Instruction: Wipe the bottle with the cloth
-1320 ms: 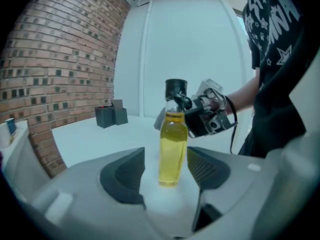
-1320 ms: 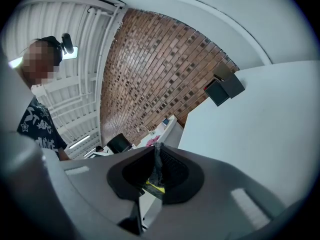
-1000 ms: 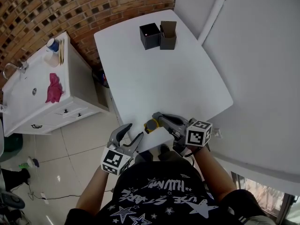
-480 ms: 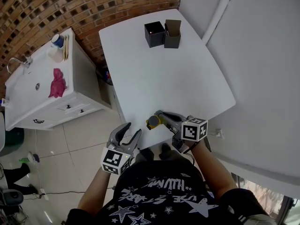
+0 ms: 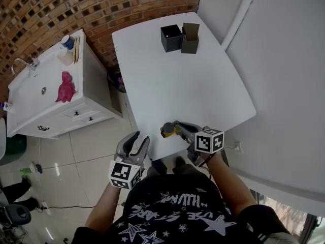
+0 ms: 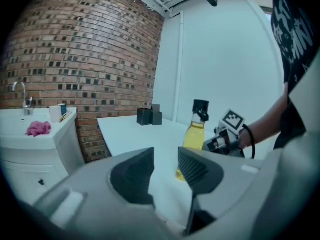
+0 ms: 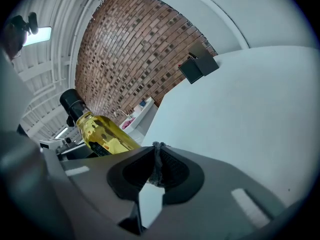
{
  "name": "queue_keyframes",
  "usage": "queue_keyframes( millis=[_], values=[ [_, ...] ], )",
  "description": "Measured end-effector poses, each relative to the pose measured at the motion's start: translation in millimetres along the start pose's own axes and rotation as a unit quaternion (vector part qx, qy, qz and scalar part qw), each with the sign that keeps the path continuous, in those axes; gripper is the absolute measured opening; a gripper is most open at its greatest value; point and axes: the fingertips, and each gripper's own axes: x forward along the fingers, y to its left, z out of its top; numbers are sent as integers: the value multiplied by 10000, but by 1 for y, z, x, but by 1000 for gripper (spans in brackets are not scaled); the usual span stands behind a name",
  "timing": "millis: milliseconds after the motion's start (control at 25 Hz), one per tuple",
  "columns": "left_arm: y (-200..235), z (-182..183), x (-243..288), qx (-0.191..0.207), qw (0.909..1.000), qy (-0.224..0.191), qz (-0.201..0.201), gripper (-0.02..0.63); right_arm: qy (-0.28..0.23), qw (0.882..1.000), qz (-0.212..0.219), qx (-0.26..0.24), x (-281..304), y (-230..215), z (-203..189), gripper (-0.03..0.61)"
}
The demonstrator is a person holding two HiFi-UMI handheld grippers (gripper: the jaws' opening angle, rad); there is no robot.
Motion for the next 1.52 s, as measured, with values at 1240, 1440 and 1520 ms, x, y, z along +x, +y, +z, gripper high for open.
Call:
queue_keyframes(
  millis=[1240,1440,1520],
  values=[
    [-17,131,-24,203,9840,-1473,986,2,-2274,9176,-692,-3186,-108,131,117,34],
    [-25,129,-22,379,9853,-1402,895,3,-2241,9200,-672,-3145,-109,129,115,34],
    [-26,124,-21,462,9858,-1376,846,3,-2241,9204,-665,-3135,-110,127,115,34]
  ],
)
